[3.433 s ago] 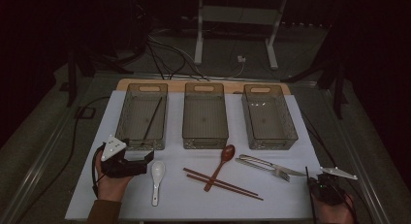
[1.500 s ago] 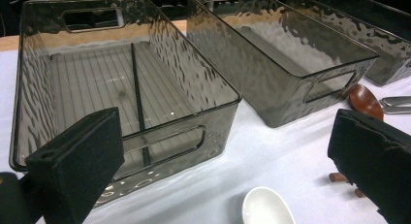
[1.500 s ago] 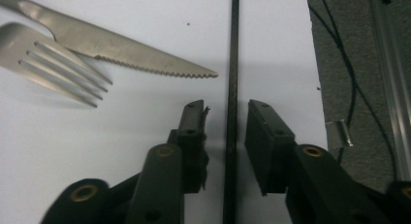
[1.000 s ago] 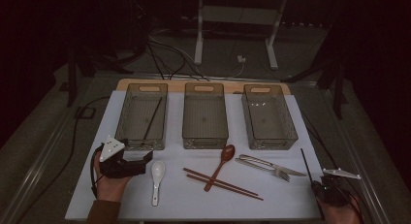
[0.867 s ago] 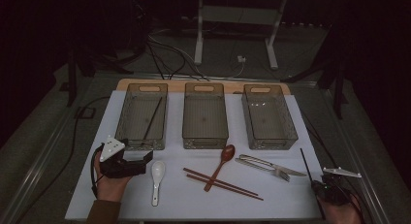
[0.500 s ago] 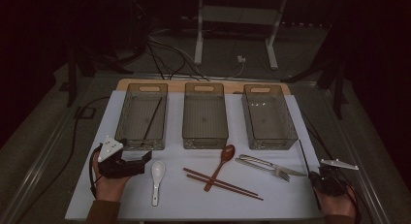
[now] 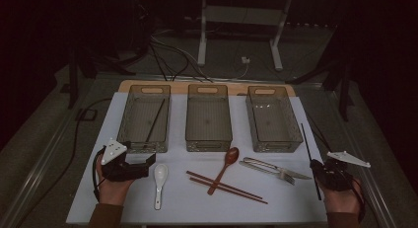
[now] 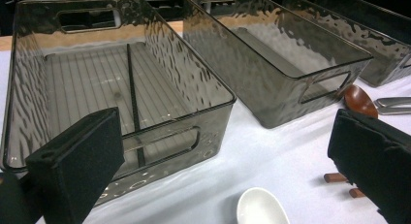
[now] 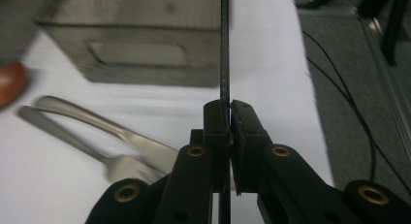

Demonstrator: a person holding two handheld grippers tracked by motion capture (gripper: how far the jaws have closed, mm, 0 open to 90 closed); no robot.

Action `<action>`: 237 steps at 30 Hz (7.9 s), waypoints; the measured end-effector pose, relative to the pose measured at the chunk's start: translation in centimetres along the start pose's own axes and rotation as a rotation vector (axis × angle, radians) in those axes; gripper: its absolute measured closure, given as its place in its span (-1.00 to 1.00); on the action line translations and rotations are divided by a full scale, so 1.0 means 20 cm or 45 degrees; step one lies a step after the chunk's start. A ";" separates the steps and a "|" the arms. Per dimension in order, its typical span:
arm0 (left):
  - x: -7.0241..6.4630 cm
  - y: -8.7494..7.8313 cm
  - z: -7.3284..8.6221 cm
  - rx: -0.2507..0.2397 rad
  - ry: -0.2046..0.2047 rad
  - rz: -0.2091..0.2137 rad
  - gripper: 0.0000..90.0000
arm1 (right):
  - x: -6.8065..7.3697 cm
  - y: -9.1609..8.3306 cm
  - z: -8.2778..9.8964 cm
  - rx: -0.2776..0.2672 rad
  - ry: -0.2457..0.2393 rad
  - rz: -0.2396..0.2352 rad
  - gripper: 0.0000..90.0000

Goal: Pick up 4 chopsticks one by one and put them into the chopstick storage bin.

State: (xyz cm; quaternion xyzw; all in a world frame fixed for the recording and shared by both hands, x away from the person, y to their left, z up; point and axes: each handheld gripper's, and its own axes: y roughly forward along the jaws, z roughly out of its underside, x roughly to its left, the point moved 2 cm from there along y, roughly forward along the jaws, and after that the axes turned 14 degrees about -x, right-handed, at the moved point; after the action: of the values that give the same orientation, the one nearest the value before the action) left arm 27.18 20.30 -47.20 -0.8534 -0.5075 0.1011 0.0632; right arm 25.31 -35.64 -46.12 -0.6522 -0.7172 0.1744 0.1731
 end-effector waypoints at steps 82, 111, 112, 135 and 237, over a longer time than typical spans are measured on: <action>-0.44 0.46 -0.12 -0.043 -0.445 0.551 0.65 | 1.26 0.17 -0.16 -0.259 -0.220 -0.783 0.93; -0.32 0.38 -0.21 -0.075 -0.405 0.507 0.95 | 1.15 0.24 -0.12 -0.178 -0.213 -0.702 -0.68; -0.31 0.38 -0.22 -0.074 -0.401 0.500 0.95 | 1.14 0.24 -0.12 -0.166 -0.218 -0.702 -0.73; 0.01 0.29 -0.34 -0.065 -0.320 0.256 0.95 | 0.93 0.24 -0.07 -0.197 -0.196 -0.721 -1.00; 0.18 0.14 -0.14 -0.076 -0.117 -0.030 -0.98 | 0.76 0.25 -0.08 -0.147 -0.179 -0.876 -1.00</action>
State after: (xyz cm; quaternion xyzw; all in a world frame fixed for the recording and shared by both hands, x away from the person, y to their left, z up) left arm 31.78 22.08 -45.44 -0.8432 -0.5228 0.1242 0.0158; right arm 29.11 -19.93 -46.75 -0.3676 -0.9136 0.1096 0.1347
